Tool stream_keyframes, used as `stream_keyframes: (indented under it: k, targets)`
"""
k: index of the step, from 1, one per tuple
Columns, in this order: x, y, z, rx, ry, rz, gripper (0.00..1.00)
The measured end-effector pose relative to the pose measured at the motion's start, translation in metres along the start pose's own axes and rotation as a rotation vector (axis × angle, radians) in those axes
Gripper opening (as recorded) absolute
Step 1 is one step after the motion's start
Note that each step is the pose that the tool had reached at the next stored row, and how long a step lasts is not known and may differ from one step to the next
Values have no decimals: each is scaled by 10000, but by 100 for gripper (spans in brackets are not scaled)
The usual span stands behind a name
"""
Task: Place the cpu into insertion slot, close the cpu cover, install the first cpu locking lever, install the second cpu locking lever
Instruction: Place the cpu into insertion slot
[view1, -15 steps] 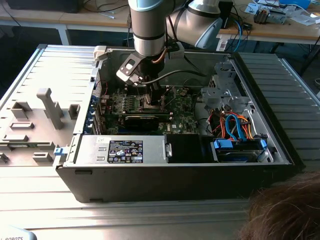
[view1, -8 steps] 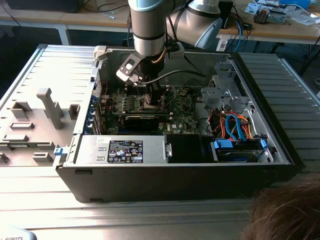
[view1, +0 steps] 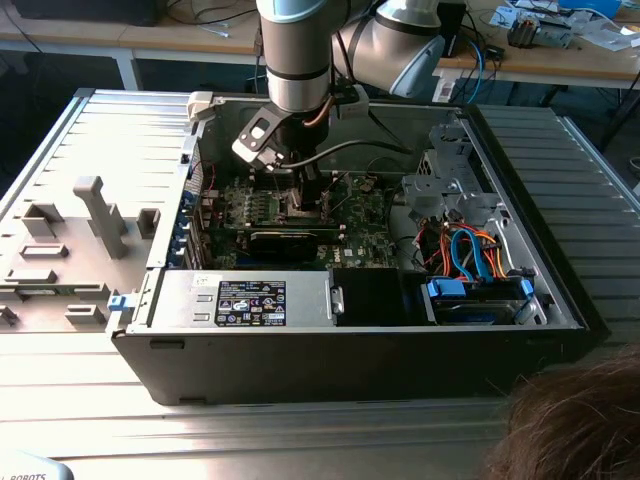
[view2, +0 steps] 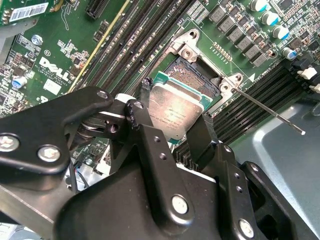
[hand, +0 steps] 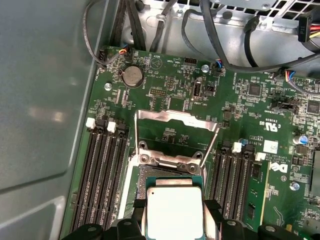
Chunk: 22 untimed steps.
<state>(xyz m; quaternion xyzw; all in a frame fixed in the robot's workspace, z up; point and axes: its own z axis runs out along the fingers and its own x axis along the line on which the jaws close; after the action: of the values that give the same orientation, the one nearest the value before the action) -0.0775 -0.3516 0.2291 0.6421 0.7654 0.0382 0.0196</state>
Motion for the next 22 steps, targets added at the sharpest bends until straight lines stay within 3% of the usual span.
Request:
stream_keyframes:
  k: [22]
  targets:
    - [0,0,6,-6,-28,330,54]
